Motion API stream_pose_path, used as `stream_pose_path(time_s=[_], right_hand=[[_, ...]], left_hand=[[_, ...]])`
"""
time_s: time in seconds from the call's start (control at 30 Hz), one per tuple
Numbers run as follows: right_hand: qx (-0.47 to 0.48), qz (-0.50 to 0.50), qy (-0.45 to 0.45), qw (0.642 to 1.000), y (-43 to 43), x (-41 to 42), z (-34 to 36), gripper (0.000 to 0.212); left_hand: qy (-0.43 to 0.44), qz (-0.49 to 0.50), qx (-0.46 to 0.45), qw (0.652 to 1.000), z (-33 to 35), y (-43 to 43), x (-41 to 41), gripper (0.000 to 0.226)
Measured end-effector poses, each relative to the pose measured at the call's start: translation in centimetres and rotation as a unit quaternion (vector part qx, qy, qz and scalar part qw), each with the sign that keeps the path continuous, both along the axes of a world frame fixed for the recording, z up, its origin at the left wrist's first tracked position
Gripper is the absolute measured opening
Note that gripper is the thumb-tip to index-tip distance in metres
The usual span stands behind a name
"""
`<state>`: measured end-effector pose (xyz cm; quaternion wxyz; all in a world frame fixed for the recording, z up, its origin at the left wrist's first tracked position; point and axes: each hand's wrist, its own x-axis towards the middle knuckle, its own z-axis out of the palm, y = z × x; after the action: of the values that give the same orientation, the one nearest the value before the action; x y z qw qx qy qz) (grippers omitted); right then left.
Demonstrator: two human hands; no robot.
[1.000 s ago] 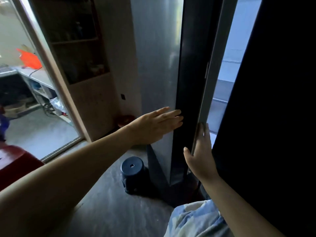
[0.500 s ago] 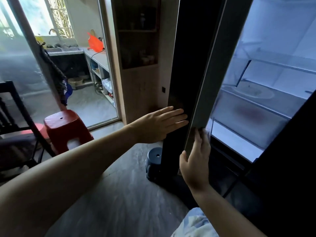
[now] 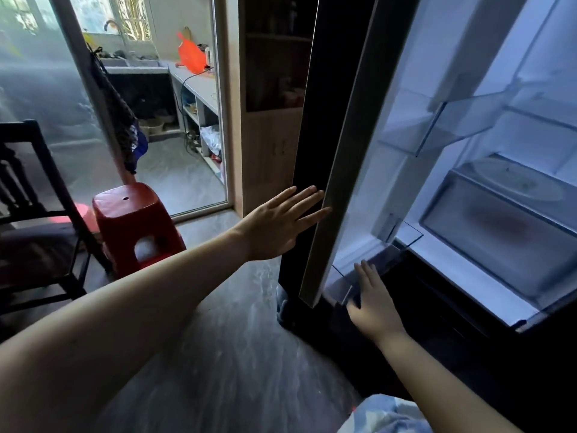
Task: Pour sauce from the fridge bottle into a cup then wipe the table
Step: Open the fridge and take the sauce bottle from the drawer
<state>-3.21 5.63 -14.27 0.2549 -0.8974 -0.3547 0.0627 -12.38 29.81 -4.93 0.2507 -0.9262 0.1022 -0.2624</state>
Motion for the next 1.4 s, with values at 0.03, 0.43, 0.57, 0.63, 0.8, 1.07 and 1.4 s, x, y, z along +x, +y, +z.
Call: stream_pose_path(time_s=[0.03,0.43,0.57,0.63,0.8,1.07,1.4], right_hand=[[-0.031,0.017,-0.008,0.999,0.8,0.4,-0.2,0.072],[-0.117,0.04,-0.09,0.988,11.7,2.7,-3.2,0.077],[-0.107,0.031,-0.075,0.991,15.0,3.6,-3.5,0.076],[-0.091,0.028,-0.066,0.993,16.3,3.9,-3.5,0.075],[-0.126,0.041,-0.078,0.988,18.8,5.4,-3.6,0.073],[-0.072,0.016,-0.072,0.995,16.1,8.6,-2.9,0.066],[-0.16,-0.021,-0.124,0.979,8.3,16.8,-3.5,0.086]], left_hand=[[0.003,0.001,-0.007,1.0,-0.1,1.0,0.2,0.081],[0.032,-0.07,-0.122,0.99,-3.5,10.5,2.4,0.07],[0.109,-0.089,-0.098,0.985,-6.2,11.5,3.2,0.07],[0.148,-0.068,-0.114,0.98,-7.7,11.5,4.0,0.073],[0.223,-0.002,-0.168,0.96,-10.5,10.9,6.1,0.067],[0.263,0.061,-0.195,0.943,-11.9,10.4,8.7,0.067],[0.288,0.046,-0.167,0.942,-12.2,7.5,14.0,0.069]])
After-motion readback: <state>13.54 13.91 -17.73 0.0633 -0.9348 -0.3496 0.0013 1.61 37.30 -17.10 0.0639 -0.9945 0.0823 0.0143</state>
